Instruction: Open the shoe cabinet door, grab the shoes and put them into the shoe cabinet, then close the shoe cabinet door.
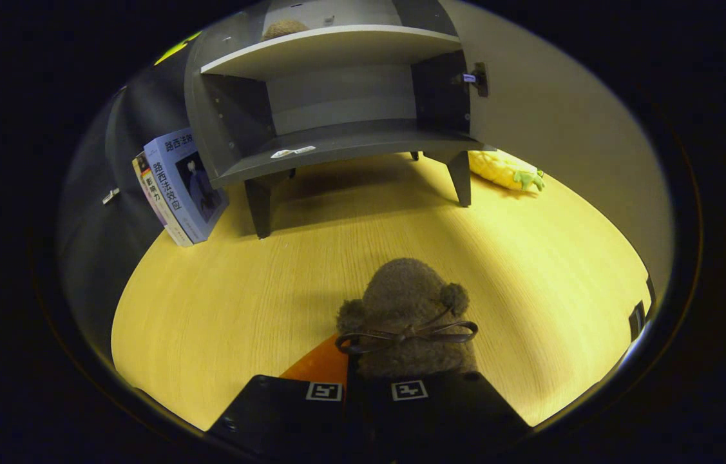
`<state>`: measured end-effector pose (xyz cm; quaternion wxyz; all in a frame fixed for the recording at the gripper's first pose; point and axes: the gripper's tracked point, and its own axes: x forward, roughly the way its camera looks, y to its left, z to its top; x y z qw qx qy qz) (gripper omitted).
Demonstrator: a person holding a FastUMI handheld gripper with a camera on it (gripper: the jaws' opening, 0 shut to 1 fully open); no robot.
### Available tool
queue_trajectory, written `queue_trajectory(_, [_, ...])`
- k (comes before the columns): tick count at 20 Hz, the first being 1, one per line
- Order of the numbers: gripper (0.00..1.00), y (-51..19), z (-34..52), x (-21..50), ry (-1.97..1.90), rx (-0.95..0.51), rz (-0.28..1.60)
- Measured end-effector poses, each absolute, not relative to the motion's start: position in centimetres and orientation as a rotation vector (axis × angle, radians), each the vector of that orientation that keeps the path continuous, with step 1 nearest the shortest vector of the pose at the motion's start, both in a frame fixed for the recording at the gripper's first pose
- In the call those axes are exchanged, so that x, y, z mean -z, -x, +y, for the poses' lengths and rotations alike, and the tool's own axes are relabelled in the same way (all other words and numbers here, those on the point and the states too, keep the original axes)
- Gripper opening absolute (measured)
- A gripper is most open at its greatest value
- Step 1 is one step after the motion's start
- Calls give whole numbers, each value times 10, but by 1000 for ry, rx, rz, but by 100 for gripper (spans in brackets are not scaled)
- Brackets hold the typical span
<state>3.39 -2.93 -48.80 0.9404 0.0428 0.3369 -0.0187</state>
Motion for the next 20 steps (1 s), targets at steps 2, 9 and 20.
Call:
queue_trajectory(2, [13, -36, -22, 468, -57, -8, 654])
queue_trajectory(9, [13, -41, -13, 351, -137, -74, 490])
queue_trajectory(20, [13, -72, -34, 168, -171, -56, 388])
